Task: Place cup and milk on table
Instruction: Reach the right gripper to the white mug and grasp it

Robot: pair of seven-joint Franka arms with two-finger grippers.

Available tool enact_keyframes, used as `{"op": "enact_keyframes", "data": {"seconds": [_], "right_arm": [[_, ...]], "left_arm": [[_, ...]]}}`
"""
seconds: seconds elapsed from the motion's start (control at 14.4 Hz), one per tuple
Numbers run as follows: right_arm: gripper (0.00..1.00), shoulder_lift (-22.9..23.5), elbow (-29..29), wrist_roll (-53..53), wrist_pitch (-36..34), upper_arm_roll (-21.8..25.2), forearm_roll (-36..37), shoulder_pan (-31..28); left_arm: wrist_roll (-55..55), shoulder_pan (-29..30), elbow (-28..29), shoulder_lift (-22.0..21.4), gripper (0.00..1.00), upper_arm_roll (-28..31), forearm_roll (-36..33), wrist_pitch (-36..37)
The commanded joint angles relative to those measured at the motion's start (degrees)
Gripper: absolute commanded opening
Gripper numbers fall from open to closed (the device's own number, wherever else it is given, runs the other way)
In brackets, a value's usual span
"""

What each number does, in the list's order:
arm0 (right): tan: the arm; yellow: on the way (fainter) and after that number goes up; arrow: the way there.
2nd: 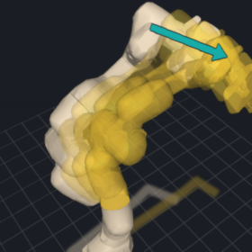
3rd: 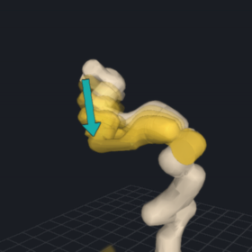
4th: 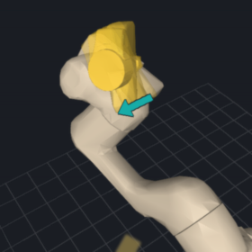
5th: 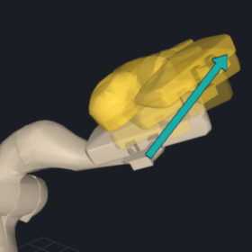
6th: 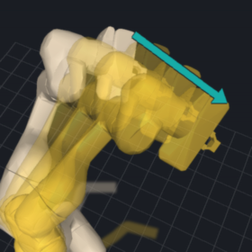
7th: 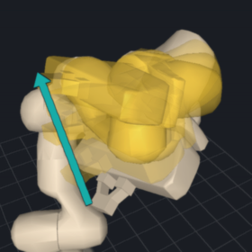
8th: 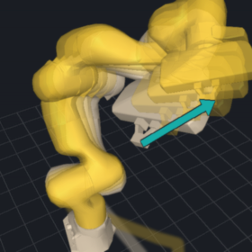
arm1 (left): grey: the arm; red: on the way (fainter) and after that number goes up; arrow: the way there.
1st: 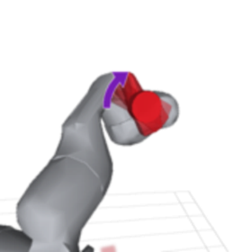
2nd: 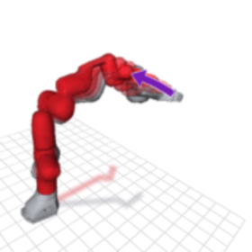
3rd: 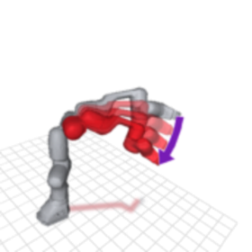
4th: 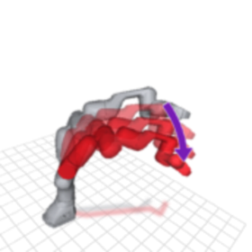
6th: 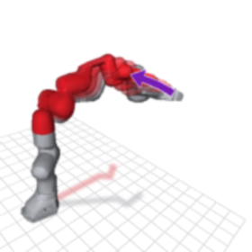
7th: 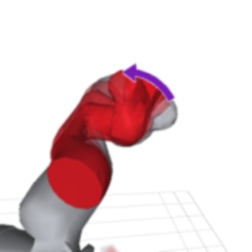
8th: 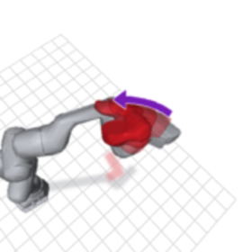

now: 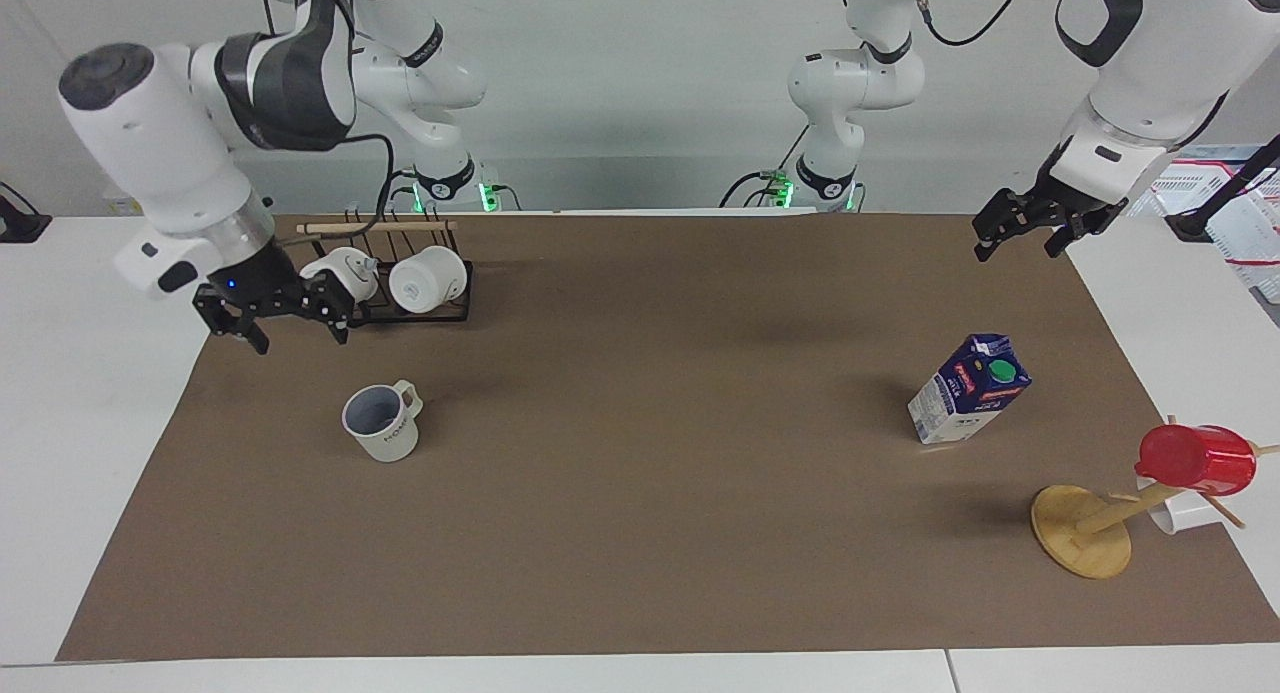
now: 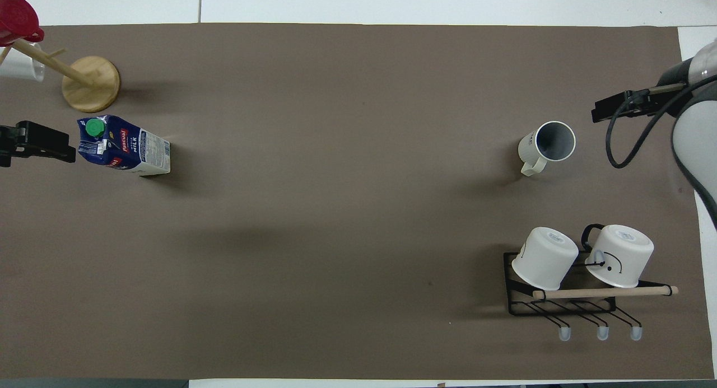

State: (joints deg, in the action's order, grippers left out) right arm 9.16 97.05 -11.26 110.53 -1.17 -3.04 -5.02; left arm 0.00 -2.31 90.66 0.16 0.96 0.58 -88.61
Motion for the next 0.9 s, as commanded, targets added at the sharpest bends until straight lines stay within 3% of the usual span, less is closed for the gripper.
{"op": "enact_keyframes", "data": {"seconds": [0.0, 0.14, 0.56, 0.62, 0.69, 0.76, 0.83], "right_arm": [[1.00, -3.27, 14.61, -3.51, 12.91, -0.33, -1.96, -1.22], [1.00, -2.66, 17.99, -3.51, 19.00, -0.33, -2.23, -0.78], [1.00, 2.53, 18.08, -3.42, 25.70, -0.33, -2.23, -0.43], [0.94, 3.31, 18.08, -3.33, 26.05, -0.33, -2.32, -0.51], [0.85, 4.02, 18.08, -3.33, 26.92, -0.33, -2.41, -0.51], [0.68, 4.03, 18.08, -3.25, 27.02, -0.33, -2.41, -0.43], [0.30, 4.03, 18.00, -3.25, 27.02, -0.41, -2.67, -0.43]], "left_arm": [[0.44, 0.47, 1.36, -1.30, 1.00, -0.17, -0.14, -0.69], [0.44, 0.47, 1.36, -1.30, 1.00, -0.17, -0.23, -0.69], [0.44, 0.47, 1.36, -1.30, 1.00, -0.17, -0.23, -0.69], [0.44, 0.47, 1.36, -1.30, 1.00, -0.17, -0.14, -0.69], [0.44, 0.47, 1.36, -1.30, 1.00, -0.17, -0.22, -0.69], [0.44, 0.47, 1.36, -1.30, 1.00, -0.17, -0.23, -0.69], [0.44, 0.47, 1.36, -1.30, 1.00, -0.17, -0.14, -0.69]]}}
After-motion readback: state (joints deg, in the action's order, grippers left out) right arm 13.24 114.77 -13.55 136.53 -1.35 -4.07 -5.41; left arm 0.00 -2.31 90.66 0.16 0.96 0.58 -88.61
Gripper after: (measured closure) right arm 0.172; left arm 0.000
